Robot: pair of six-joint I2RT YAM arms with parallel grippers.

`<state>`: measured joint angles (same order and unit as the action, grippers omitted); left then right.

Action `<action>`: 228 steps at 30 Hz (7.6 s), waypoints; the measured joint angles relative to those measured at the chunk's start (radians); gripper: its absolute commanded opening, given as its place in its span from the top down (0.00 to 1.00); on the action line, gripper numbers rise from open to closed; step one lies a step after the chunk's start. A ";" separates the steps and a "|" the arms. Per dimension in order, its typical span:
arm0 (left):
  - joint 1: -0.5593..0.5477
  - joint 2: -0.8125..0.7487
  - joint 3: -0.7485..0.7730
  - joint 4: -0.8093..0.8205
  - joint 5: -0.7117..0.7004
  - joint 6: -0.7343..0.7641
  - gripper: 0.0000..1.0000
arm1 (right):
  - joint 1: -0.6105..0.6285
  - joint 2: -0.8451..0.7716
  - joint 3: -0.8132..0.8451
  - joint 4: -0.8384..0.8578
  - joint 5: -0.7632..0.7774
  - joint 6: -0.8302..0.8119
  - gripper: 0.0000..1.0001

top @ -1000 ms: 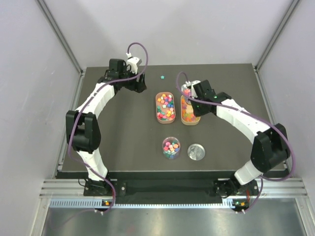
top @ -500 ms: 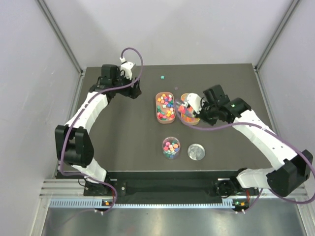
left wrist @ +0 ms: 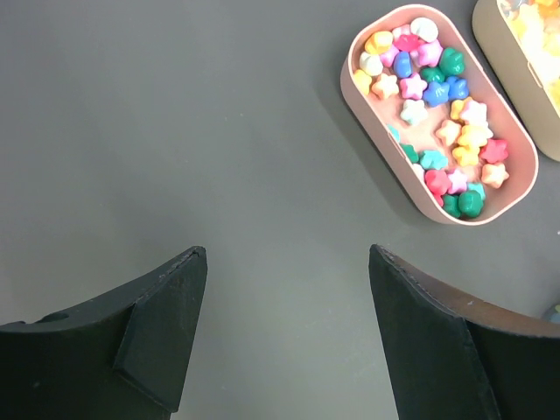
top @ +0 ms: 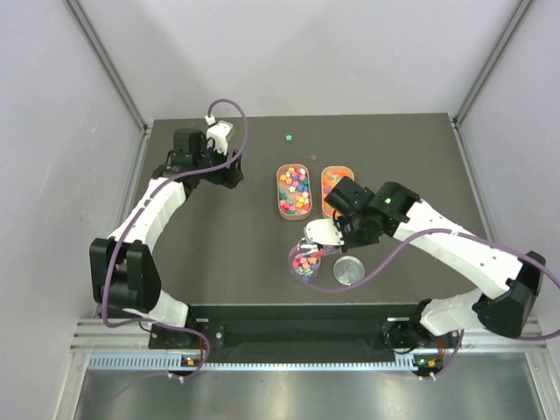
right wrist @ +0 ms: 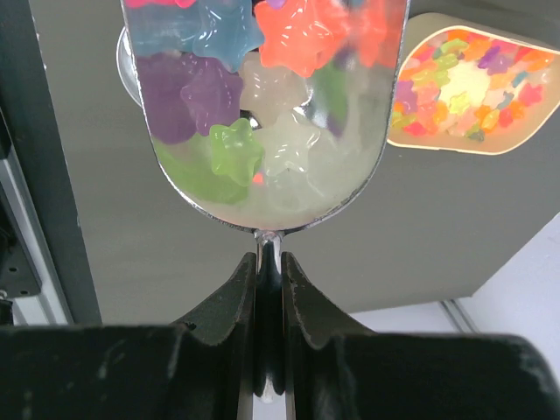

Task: Pack the candies
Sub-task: Place the fake candies in the packing bottle, then move the storage box to the center of the board, then adjust the spatula, then scoop the fake candies from the storage box.

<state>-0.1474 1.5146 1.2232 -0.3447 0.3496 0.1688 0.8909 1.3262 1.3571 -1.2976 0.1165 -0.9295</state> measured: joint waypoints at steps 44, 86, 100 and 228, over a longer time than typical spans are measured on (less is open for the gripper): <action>0.026 -0.101 -0.103 0.025 0.008 -0.066 0.19 | 0.208 0.098 0.015 -0.059 0.481 -0.087 1.00; 0.018 0.805 0.760 -0.412 0.354 -0.122 0.36 | -0.513 0.686 0.457 0.365 0.573 -0.232 1.00; -0.047 0.912 0.844 -0.426 0.293 -0.080 0.38 | -0.536 0.534 0.220 0.224 0.565 -0.042 1.00; -0.058 0.327 0.414 -0.143 0.130 -0.204 0.43 | -0.248 0.290 0.577 -0.074 0.012 0.849 1.00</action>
<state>-0.2050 1.8412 1.6375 -0.4877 0.4793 -0.0353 0.6430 1.6161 1.9339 -1.3716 0.1284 -0.0807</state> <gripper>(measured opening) 0.572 0.107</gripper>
